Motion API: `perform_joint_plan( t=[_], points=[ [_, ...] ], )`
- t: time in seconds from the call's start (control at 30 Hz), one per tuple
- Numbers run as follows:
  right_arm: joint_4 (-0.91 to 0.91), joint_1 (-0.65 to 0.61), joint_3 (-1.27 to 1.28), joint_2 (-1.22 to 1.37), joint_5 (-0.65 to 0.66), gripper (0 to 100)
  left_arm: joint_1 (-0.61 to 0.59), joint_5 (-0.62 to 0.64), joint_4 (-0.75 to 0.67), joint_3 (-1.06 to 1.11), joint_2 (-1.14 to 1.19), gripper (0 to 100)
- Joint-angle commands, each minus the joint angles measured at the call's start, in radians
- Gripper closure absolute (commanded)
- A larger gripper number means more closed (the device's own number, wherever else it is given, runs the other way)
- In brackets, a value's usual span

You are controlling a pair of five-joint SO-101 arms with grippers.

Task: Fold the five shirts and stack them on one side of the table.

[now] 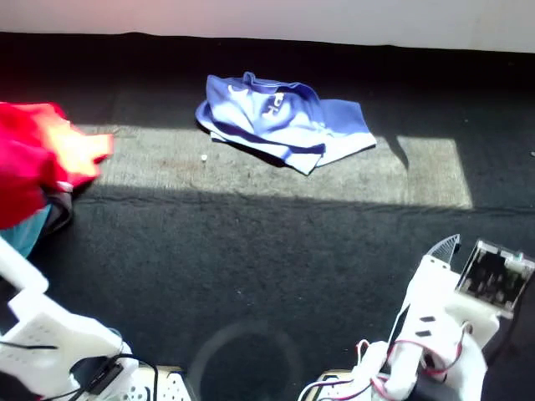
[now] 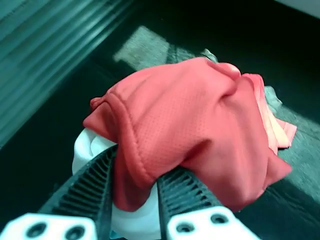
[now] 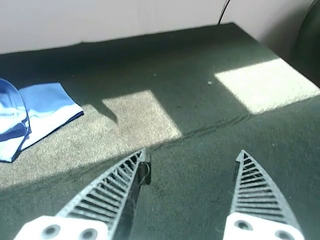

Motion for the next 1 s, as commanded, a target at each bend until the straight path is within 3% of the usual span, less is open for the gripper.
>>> perform_joint_plan(
  t=[0.0,0.27,0.47,0.7,0.8,0.97],
  points=[
    [-0.041,-0.002,-0.110,0.193,-0.008,73.5,-0.074,-0.008,-0.078,-0.028,-0.061,99],
    [-0.036,-0.139,-0.516,0.604,-0.009,73.5,-0.077,-0.008,-0.081,0.229,0.068,99],
    [-0.042,-0.237,-0.605,0.837,-0.035,73.5,-0.079,-0.008,-0.075,0.306,0.222,96],
    [-0.047,-0.410,-0.714,1.170,-0.115,73.5,-0.079,0.000,0.017,0.266,0.248,70],
    [-0.051,-0.455,-0.811,1.319,-0.115,73.5,-0.074,0.011,0.118,0.150,0.216,69],
    [-0.105,-0.509,-0.995,1.586,-0.115,73.5,-0.044,0.101,0.132,-0.005,0.093,69]
  ],
)
